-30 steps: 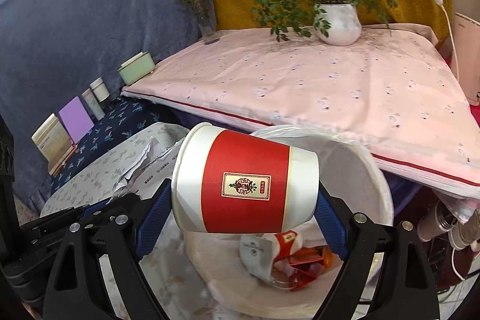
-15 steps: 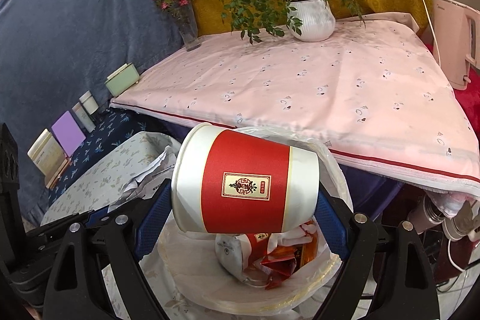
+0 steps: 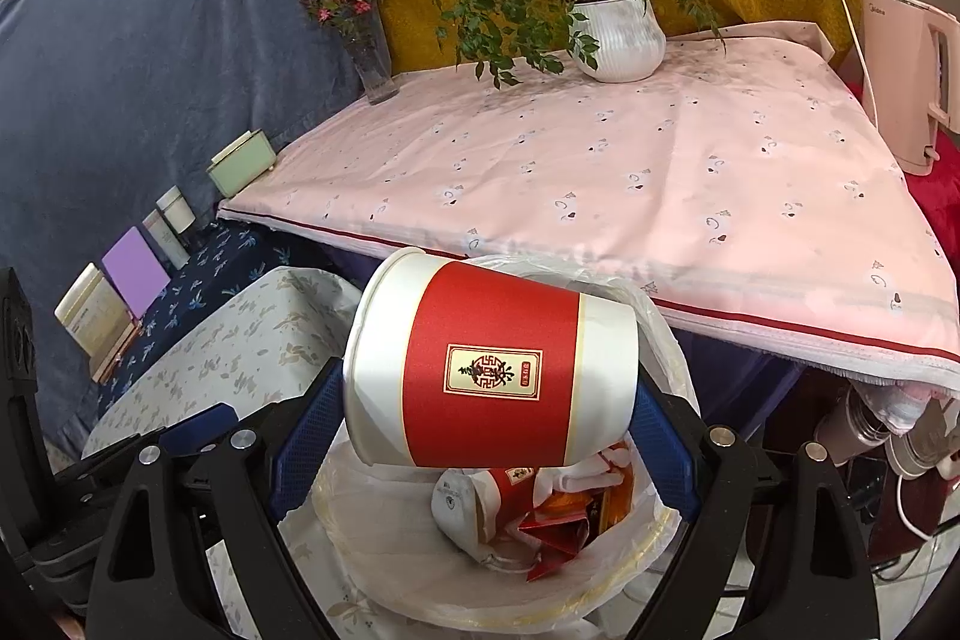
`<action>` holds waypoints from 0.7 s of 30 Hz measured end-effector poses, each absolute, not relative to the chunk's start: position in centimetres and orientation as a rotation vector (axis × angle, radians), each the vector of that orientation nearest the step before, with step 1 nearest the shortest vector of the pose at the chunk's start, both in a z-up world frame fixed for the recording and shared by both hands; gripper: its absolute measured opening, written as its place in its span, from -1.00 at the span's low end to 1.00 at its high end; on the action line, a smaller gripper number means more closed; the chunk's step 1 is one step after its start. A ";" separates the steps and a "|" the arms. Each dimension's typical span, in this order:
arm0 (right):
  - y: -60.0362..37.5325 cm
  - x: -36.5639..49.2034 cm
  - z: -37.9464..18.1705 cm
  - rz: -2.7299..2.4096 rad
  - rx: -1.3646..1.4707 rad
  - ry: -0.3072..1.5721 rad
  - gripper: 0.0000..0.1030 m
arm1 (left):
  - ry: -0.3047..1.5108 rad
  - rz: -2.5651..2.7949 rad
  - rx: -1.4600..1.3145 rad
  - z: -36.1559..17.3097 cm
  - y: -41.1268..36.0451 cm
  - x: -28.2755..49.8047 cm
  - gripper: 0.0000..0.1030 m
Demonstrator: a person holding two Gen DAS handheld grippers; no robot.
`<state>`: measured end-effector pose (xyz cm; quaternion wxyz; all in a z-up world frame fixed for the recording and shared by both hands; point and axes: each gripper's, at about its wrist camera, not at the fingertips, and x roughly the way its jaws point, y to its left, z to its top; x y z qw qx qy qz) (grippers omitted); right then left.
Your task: Collect trash
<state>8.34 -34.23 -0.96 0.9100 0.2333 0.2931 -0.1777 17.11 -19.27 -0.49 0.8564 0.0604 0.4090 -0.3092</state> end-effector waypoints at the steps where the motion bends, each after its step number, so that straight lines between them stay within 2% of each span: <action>1: -34.2 8.3 -1.0 -0.366 0.478 0.605 0.65 | 0.860 -0.648 0.127 -0.5 -19.2 17.1 0.06; 21: -32.7 8.5 -0.4 -0.348 0.442 0.619 0.65 | 0.857 -0.612 0.109 -0.5 -17.2 17.1 0.08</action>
